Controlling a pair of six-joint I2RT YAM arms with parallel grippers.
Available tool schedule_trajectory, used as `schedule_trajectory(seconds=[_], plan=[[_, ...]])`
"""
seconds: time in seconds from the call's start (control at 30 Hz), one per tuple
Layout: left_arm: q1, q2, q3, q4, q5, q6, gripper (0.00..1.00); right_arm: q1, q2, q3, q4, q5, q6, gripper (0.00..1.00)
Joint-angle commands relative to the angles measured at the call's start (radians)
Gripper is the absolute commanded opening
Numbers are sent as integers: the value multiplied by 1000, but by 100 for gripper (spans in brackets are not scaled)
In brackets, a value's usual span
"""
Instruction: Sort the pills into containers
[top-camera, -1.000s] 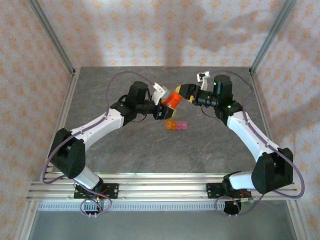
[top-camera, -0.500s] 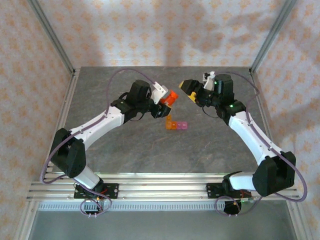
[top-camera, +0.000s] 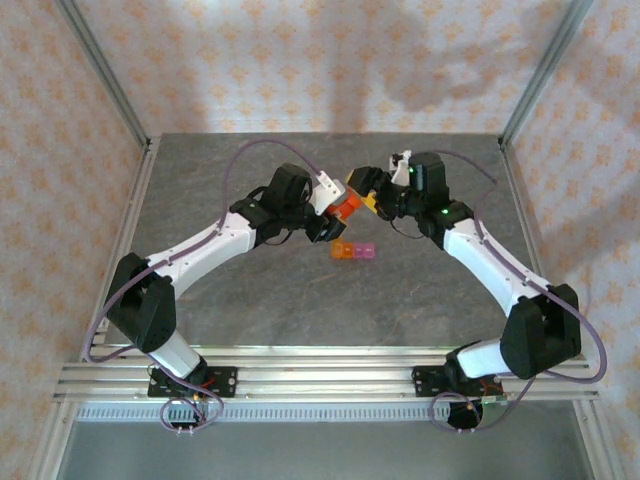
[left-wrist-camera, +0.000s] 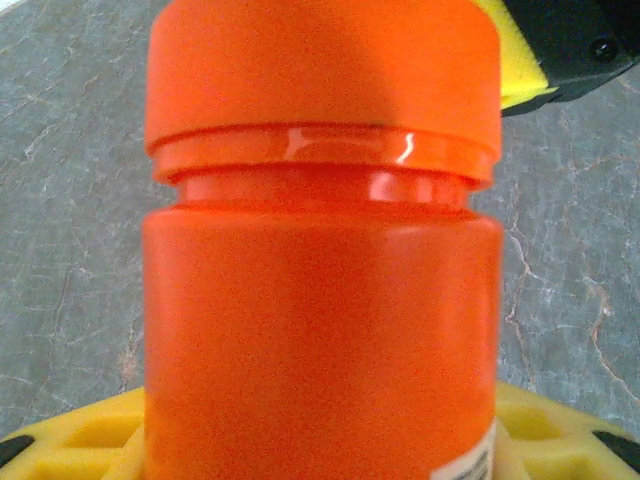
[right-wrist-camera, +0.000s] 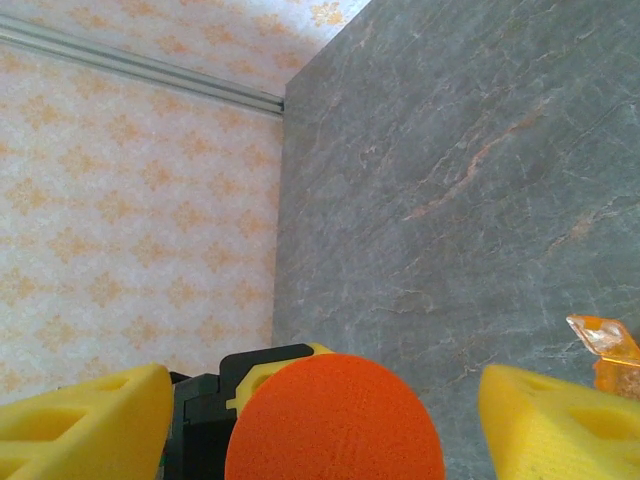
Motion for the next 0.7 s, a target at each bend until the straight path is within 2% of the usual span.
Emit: schedule_trajectory(seconds=[0.0, 0.17, 0.27, 0.4, 0.67], plan=[[-10, -1, 35, 15, -18, 15, 0, 16, 11, -23, 60, 15, 20, 76], [-9, -5, 31, 22, -19, 8, 0, 20, 18, -40, 79, 15, 27, 66], [-10, -8, 29, 29, -17, 2, 0, 21, 19, -44, 78, 18, 27, 56], [-9, -9, 30, 37, -14, -4, 0, 22, 23, -46, 82, 10, 31, 54], [-8, -10, 28, 59, -1, -34, 0, 23, 22, -45, 87, -6, 16, 37]])
